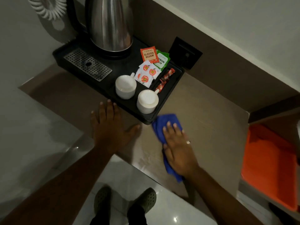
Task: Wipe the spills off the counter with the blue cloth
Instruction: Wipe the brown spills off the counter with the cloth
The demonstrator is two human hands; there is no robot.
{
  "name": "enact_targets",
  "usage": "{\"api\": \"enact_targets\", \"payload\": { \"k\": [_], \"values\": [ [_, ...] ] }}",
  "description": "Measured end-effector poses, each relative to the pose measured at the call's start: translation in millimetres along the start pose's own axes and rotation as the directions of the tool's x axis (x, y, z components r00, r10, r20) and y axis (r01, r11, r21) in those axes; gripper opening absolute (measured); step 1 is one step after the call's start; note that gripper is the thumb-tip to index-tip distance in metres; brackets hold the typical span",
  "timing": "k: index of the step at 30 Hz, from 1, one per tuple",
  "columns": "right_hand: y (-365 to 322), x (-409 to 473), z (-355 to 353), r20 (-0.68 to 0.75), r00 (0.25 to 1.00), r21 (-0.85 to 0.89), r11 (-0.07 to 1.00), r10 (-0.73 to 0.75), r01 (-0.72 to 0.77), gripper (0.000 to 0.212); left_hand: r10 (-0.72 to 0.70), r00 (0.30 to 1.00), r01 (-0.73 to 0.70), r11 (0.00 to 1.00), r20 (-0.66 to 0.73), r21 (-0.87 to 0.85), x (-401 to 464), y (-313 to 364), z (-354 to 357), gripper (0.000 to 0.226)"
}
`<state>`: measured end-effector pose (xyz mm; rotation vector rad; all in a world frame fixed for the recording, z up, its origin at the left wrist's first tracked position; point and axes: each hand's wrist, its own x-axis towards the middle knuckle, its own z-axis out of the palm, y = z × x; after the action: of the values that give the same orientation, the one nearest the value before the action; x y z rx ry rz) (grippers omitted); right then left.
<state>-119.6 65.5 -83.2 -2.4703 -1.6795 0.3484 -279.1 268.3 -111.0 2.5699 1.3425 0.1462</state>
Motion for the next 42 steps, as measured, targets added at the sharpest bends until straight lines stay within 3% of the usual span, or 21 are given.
{"api": "enact_targets", "payload": {
  "k": [2, 3, 6, 8, 10, 12, 13, 14, 17, 20, 23, 25, 27, 31, 34, 35, 36, 37, 38, 40, 42],
  "values": [
    [31.2, -36.3, -8.1, 0.09, 0.981, -0.034, 0.984, -0.169, 0.173, 0.058, 0.007, 1.0, -0.007, 1.0, 0.016, 0.005, 0.0, -1.5, -1.3, 0.117],
    [57.0, -45.9, -16.2, 0.098, 0.981, -0.046, 0.984, -0.165, 0.17, 0.058, 0.003, 1.0, -0.003, 1.0, 0.011, 0.004, 0.4, -0.9, -1.2, 0.116],
    [112.1, -54.4, -38.2, 0.002, 0.974, 0.015, 0.974, 0.226, -0.226, 0.059, 0.019, 1.0, -0.019, 1.0, 0.008, 0.007, -0.1, -0.3, -2.0, 0.113],
    [113.9, -40.1, -35.3, -0.093, 0.86, 0.071, 0.865, 0.501, -0.497, 0.058, 0.018, 1.0, -0.018, 1.0, 0.004, 0.014, 0.4, -1.1, -2.0, 0.113],
    [89.8, -13.2, -24.4, -0.147, 0.69, 0.106, 0.705, 0.709, -0.701, 0.057, 0.016, 1.0, -0.016, 1.0, 0.014, 0.022, 1.1, -1.7, -1.9, 0.114],
    [50.3, 16.2, -19.1, -0.137, 0.532, 0.158, 0.549, 0.836, -0.821, 0.06, 0.016, 1.0, -0.017, 1.0, 0.026, 0.021, 0.7, -1.0, -1.2, 0.115],
    [26.5, 29.0, -15.8, -0.128, 0.515, 0.179, 0.53, 0.848, -0.829, 0.061, 0.014, 0.999, -0.015, 1.0, 0.029, 0.018, 0.6, -1.6, -0.8, 0.116],
    [1.3, 37.1, -10.5, -0.128, 0.544, 0.187, 0.559, 0.829, -0.808, 0.062, 0.018, 0.999, -0.018, 1.0, 0.032, 0.015, 0.9, -1.7, -0.2, 0.117],
    [-74.3, 34.5, 14.4, -0.144, 0.752, 0.135, 0.766, 0.643, -0.629, 0.062, 0.025, 0.999, -0.026, 0.999, 0.034, 0.019, 0.9, -2.3, 0.7, 0.119],
    [-98.4, -0.4, 25.8, -0.102, 0.91, 0.048, 0.916, 0.401, -0.398, 0.063, 0.015, 0.999, -0.016, 1.0, 0.043, 0.006, -0.7, -1.2, -1.0, 0.12],
    [-58.9, -52.6, 19.5, -0.031, 0.98, 0.019, 0.98, 0.199, -0.198, 0.064, 0.011, 0.999, -0.01, 1.0, 0.041, -0.016, -2.3, 0.1, -4.7, 0.118],
    [-20.8, -94.5, 11.6, -0.036, 0.959, 0.061, 0.958, 0.282, -0.279, 0.064, 0.015, 0.999, -0.014, 1.0, 0.047, -0.02, -3.7, 0.7, -7.9, 0.118],
    [15.4, -135.8, 3.4, -0.089, 0.859, 0.111, 0.862, 0.505, -0.495, 0.062, 0.028, 0.998, -0.027, 0.999, 0.049, -0.02, -4.4, 0.3, -10.2, 0.117],
    [39.8, -154.3, -2.0, -0.173, 0.507, 0.187, 0.533, 0.845, -0.825, 0.063, 0.028, 0.997, -0.027, 0.999, 0.068, -0.019, -3.6, 0.0, -13.4, 0.118],
    [16.4, -100.1, -1.1, -0.141, 0.165, 0.297, 0.2, 0.976, -0.934, 0.062, 0.027, 0.997, -0.025, 1.0, 0.077, -0.018, -4.6, 0.3, -14.1, 0.117],
    [4.2, -78.0, -1.7, -0.097, 0.089, 0.344, 0.117, 0.991, -0.932, 0.063, 0.028, 0.997, -0.027, 1.0, 0.073, -0.016, -4.7, 0.1, -14.2, 0.116],
    [-9.4, -57.3, -1.5, -0.068, 0.074, 0.369, 0.094, 0.995, -0.925, 0.064, 0.03, 0.997, -0.029, 0.999, 0.072, -0.013, -4.9, 0.2, -14.4, 0.116],
    [-25.6, -38.2, 1.5, -0.071, 0.123, 0.365, 0.141, 0.99, -0.92, 0.065, 0.029, 0.997, -0.028, 1.0, 0.074, -0.011, -4.8, 0.4, -14.8, 0.116],
    [-43.7, -21.4, 7.2, -0.105, 0.221, 0.331, 0.244, 0.97, -0.912, 0.065, 0.026, 0.997, -0.025, 1.0, 0.078, -0.009, -4.7, 0.7, -15.5, 0.117],
    [-84.1, 0.9, 23.5, -0.176, 0.507, 0.221, 0.535, 0.844, -0.815, 0.065, 0.023, 0.996, -0.022, 1.0, 0.084, -0.008, -5.7, 2.3, -16.8, 0.116],
    [-112.6, 1.5, 34.6, -0.165, 0.76, 0.139, 0.778, 0.629, -0.613, 0.07, 0.028, 0.997, -0.027, 1.0, 0.077, -0.009, -6.6, 3.9, -17.8, 0.113]
  ]
}}
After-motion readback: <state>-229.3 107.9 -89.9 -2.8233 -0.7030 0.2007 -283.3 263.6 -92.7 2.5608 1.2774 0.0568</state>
